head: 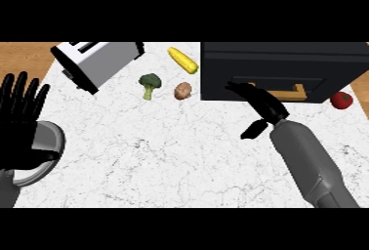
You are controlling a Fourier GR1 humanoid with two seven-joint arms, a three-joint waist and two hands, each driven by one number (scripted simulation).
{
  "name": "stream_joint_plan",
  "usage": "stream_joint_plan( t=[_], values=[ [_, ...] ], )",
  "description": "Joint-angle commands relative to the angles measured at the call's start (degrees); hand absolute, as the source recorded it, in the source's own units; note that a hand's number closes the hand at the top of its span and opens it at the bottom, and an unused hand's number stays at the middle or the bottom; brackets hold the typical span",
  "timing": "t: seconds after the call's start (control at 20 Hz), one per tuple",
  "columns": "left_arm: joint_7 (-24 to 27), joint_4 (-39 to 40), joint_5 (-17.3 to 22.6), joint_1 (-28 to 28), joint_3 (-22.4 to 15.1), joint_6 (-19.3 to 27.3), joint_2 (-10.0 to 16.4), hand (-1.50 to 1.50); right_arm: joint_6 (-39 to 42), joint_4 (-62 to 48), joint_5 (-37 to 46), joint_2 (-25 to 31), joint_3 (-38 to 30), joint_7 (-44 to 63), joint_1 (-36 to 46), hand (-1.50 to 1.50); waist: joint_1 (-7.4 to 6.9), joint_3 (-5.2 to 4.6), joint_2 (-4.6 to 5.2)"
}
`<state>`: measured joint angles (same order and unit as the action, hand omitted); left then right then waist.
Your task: Pick up the cup, place it into the drawer and close the drawer
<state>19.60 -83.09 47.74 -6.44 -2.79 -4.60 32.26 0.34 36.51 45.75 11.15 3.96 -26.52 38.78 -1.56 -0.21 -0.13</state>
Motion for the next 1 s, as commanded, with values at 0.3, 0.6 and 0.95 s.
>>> stream_joint_plan(
  t=[0.3, 0.6, 0.95],
  values=[
    [0.3, -0.7, -1.9, 0.8, -0.5, -1.9, -1.7, -1.5, 1.0, -19.5, 0.1, 4.7, -5.2, -3.4, 13.6, -1.5, -2.37, 0.36, 1.58],
    [0.4, -0.7, -2.3, 0.9, 0.1, -2.8, -1.2, -1.5, 3.0, -23.3, -1.0, 9.5, -7.2, -8.0, 15.4, -1.5, -3.42, 0.41, 1.91],
    [2.4, 1.4, -3.6, -0.2, -0.3, -3.8, -2.8, -1.5, 3.7, -25.2, -1.5, 9.4, -8.1, -6.1, 18.8, -1.5, -3.92, 0.38, 2.41]
  ],
)
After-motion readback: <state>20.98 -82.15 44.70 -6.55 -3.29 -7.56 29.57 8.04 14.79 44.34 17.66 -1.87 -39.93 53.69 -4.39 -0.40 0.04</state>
